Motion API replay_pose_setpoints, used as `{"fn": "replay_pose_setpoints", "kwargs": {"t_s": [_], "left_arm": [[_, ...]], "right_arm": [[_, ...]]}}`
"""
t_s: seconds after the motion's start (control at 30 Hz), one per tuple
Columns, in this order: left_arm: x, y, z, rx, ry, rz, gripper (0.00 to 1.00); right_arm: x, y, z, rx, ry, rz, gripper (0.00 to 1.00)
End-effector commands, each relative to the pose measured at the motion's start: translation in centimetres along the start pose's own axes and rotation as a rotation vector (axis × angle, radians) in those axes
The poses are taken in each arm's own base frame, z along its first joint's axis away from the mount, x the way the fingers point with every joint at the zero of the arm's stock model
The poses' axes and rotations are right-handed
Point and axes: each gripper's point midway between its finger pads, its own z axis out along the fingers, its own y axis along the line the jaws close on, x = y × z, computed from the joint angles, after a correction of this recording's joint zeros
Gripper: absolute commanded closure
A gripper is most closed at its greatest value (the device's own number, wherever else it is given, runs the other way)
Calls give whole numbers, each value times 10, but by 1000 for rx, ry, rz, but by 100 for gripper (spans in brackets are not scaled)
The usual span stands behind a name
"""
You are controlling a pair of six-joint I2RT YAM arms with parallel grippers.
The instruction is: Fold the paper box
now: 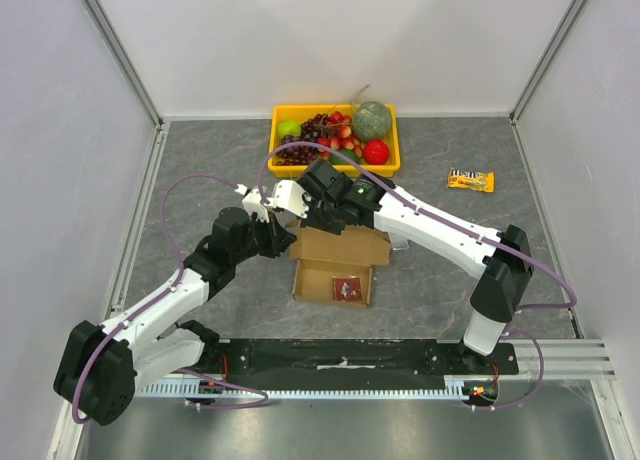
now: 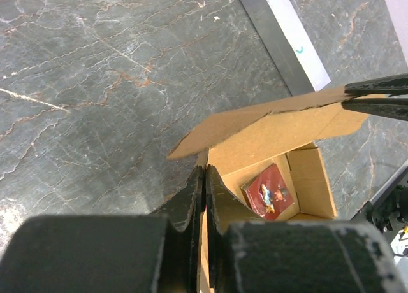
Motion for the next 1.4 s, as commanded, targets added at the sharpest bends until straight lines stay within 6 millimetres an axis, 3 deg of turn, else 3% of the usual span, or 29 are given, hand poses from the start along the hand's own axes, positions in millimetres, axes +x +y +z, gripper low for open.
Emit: {"fn": "replay_pose_setpoints", "kwargs": {"t_s": [0.0,0.2,0.27,0.37,0.5,0.7,0.87,1.0,1.1,1.37], "left_arm": [[-24,-6,-2,-11,-58,49,95],[-24,0,-2,-37,-57,62,98],[-26,1,-3,-48,-60,71,98],[-28,3,-6,-65,-68,93,98],[-34,5,-13,-87,-74,120,98],[-39,5,-16,-96,-86,136,98],[-37,6,-15,-100,-77,135,98],[-37,6,-15,-101,-79,135,98],[-37,6,-14,-99,-79,134,98],[-39,5,-11,-92,-76,134,98]], "right_arm": [[-28,-11,-15,44,-97,45,84],[-41,-32,-45,134,-234,148,52],[-43,-50,-66,199,-307,219,42],[-26,-78,-90,275,-384,373,37],[26,-105,-99,329,-376,530,35],[88,-100,-81,194,-396,757,35],[110,-83,-63,71,-426,869,35],[109,-71,-54,-3,-458,883,37],[110,-63,-45,-41,-461,898,44],[114,-54,-28,-82,-470,915,51]]}}
